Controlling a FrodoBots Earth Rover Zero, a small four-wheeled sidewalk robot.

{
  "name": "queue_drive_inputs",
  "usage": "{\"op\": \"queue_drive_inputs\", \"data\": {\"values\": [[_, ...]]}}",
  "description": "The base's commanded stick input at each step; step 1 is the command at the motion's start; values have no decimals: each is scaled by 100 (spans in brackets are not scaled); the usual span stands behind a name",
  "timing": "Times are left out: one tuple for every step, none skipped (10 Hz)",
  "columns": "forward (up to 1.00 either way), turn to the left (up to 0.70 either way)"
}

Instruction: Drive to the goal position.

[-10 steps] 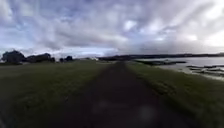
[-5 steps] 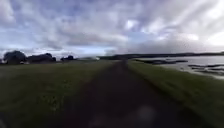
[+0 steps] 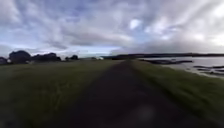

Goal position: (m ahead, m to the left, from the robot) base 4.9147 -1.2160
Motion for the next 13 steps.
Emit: {"op": "queue_drive_inputs", "data": {"values": [[70, 0], [70, 0], [70, 0], [70, 0], [70, 0], [70, 0], [70, 0], [70, 0], [70, 0], [70, 0], [70, 0], [70, 0], [70, 0]]}}
